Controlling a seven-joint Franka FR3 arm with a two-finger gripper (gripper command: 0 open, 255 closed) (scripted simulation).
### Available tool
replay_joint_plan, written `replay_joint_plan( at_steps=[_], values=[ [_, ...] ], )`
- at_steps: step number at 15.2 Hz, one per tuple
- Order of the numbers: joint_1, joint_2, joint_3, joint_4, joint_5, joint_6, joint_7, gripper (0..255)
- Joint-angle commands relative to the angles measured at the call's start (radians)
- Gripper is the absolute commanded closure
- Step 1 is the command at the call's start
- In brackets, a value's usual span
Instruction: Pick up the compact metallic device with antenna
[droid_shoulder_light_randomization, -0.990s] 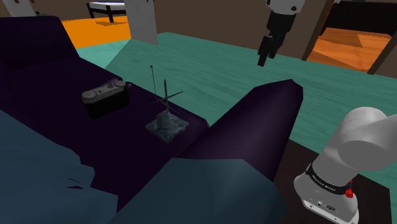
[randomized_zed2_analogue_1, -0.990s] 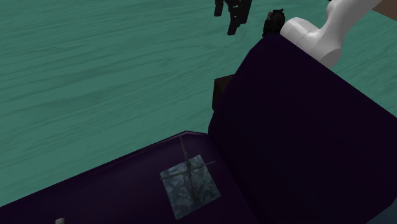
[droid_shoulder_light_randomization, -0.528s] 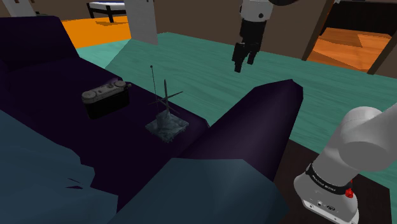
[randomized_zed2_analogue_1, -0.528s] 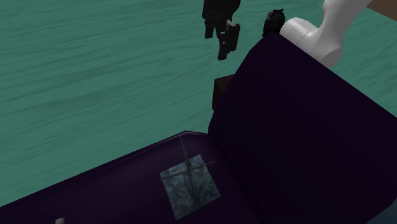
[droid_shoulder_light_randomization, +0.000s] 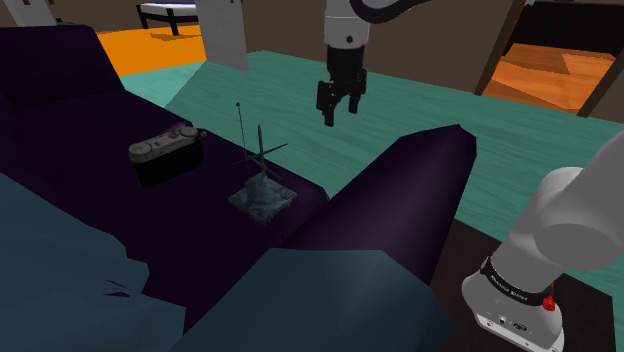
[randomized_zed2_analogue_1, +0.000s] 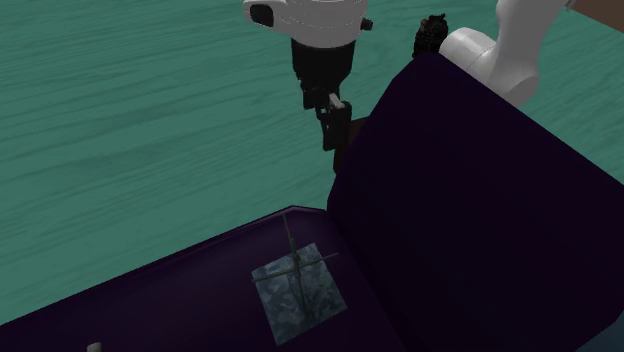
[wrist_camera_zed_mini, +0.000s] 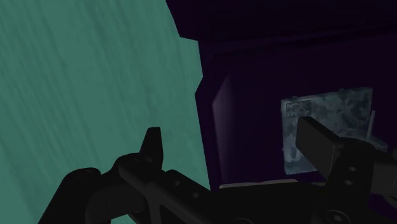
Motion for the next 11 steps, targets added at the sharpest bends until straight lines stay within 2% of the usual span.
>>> replay_joint_plan(
  at_steps=[1, 6, 11],
  values=[
    [0.011, 0.071, 0.023, 0.054, -0.002, 0.001, 0.040, 0],
    [0.044, 0.269, 0.067, 0.234, -0.023, -0.021, 0.132, 0],
    [0.096, 0.485, 0.094, 0.463, -0.058, -0.072, 0.215, 0]
  ],
)
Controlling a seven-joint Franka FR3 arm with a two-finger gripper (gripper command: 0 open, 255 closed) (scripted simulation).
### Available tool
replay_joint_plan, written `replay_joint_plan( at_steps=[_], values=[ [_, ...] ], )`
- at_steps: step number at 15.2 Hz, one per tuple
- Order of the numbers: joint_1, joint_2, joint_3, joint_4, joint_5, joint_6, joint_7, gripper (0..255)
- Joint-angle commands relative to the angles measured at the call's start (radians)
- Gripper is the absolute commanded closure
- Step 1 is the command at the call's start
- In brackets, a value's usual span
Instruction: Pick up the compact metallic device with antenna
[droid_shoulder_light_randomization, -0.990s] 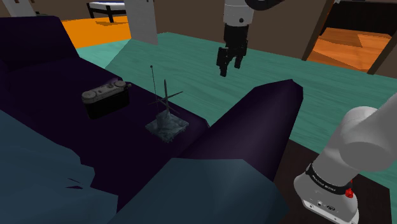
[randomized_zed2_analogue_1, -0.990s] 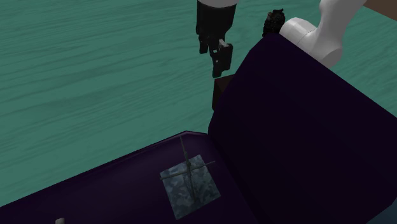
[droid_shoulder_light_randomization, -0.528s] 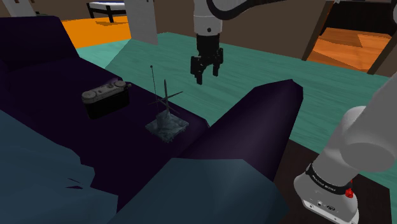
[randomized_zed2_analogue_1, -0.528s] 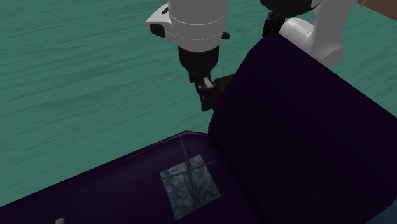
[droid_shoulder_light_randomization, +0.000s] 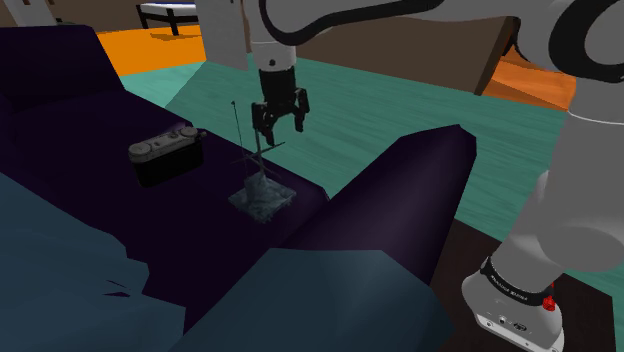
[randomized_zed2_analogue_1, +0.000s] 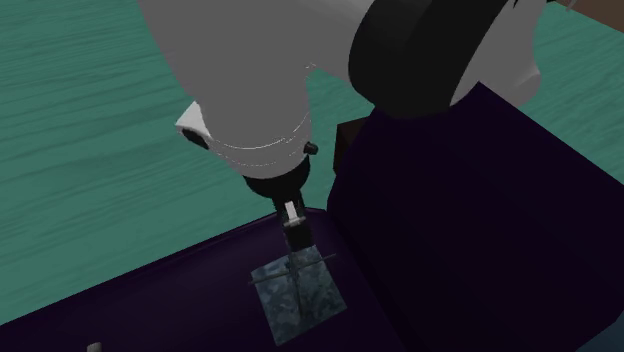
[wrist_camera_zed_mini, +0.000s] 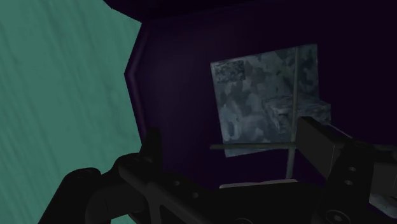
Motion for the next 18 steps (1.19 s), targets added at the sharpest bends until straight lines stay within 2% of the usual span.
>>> replay_joint_plan(
  at_steps=[1, 5, 6, 13, 15, 16, 18],
  values=[
    [0.026, 0.092, 0.009, 0.102, -0.015, -0.025, 0.035, 0],
    [0.091, 0.298, 0.012, 0.363, -0.046, -0.109, 0.086, 0],
    [0.096, 0.313, 0.011, 0.384, -0.048, -0.116, 0.088, 0],
    [0.086, 0.304, 0.009, 0.267, -0.046, -0.009, 0.088, 0],
    [0.086, 0.304, 0.009, 0.267, -0.046, -0.009, 0.088, 0],
    [0.087, 0.309, 0.009, 0.265, -0.047, -0.003, 0.090, 255],
    [0.093, 0.325, 0.008, 0.287, -0.051, -0.008, 0.092, 255]
  ],
)
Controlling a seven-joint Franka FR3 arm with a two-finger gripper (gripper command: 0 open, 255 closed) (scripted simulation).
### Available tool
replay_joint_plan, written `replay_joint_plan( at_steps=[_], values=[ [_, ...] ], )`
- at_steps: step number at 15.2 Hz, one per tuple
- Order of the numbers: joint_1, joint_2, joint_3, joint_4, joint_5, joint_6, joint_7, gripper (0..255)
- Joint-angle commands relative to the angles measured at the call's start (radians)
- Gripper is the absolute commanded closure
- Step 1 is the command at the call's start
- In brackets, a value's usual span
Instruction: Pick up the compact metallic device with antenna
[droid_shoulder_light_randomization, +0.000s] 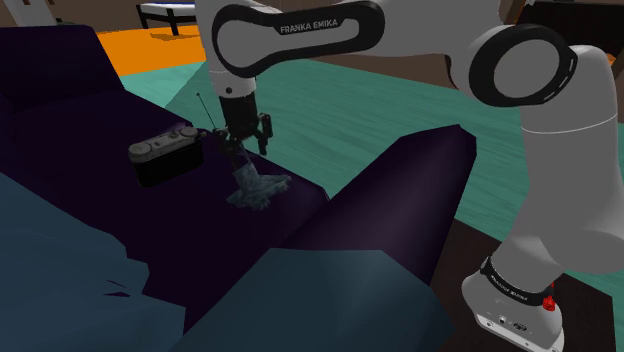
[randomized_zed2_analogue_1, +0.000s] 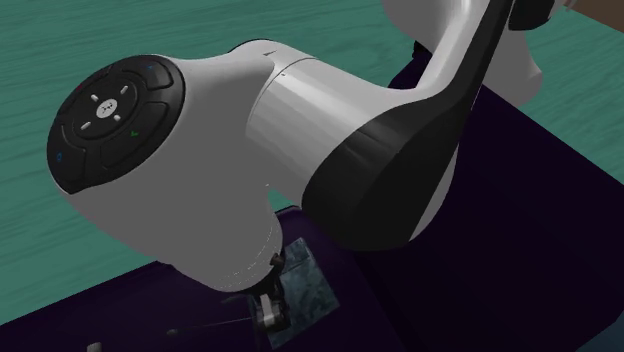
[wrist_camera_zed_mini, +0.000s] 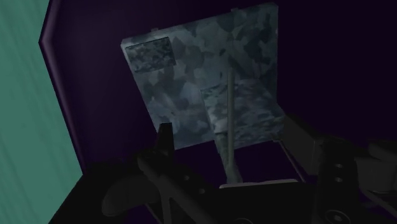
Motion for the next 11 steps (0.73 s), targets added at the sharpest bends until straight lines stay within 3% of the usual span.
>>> replay_joint_plan(
  at_steps=[1, 6, 7, 11],
  values=[
    [0.000, 0.027, -0.007, -0.008, -0.006, -0.006, 0.002, 255],
    [0.011, 0.056, -0.007, 0.053, -0.012, -0.038, 0.005, 255],
    [-0.007, 0.001, -0.010, -0.034, 0.002, -0.005, -0.005, 255],
    [0.015, 0.001, -0.033, 0.023, 0.014, -0.059, -0.011, 255]
  ],
)
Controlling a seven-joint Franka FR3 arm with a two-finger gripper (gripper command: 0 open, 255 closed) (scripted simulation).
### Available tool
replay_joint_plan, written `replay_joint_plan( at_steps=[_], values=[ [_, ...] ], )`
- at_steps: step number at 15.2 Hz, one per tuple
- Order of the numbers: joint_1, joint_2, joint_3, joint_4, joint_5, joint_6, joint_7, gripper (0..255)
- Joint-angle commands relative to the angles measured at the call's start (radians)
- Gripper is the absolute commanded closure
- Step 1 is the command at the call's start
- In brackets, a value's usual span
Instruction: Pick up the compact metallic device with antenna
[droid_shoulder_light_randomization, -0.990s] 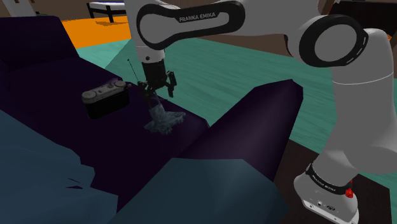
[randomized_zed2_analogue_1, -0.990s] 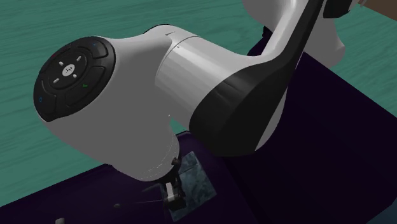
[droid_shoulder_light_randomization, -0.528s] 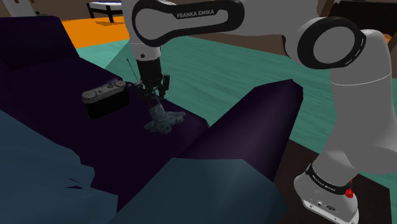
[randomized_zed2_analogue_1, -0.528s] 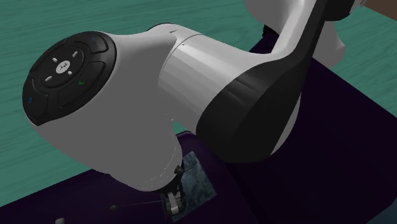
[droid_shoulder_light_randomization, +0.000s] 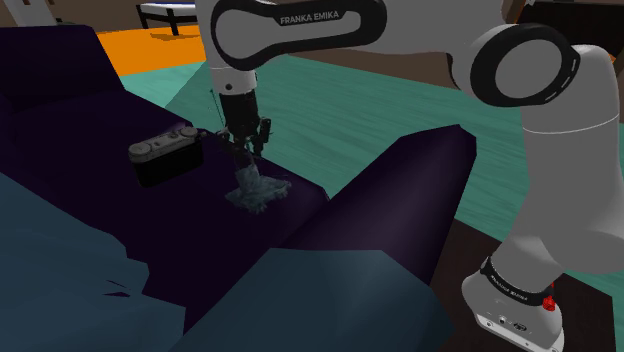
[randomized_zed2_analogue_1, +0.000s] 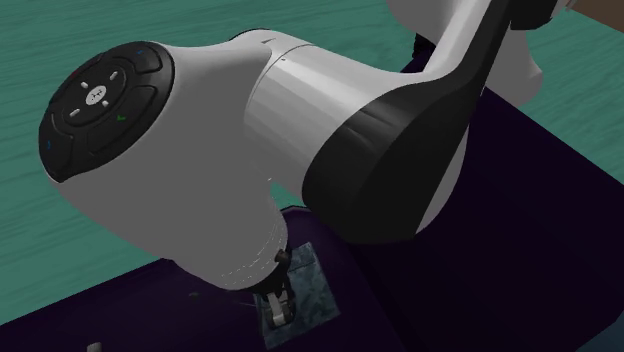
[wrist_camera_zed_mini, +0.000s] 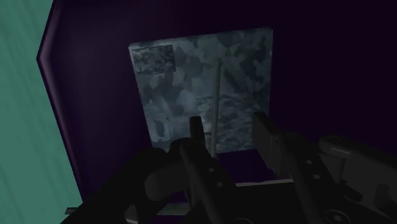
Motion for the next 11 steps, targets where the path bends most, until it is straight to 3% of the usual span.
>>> replay_joint_plan(
  at_steps=[1, 11],
  values=[
    [0.004, 0.010, -0.016, 0.029, -0.036, -0.037, -0.002, 255],
    [0.025, 0.050, -0.017, 0.229, -0.044, -0.197, -0.002, 255]
  ],
)
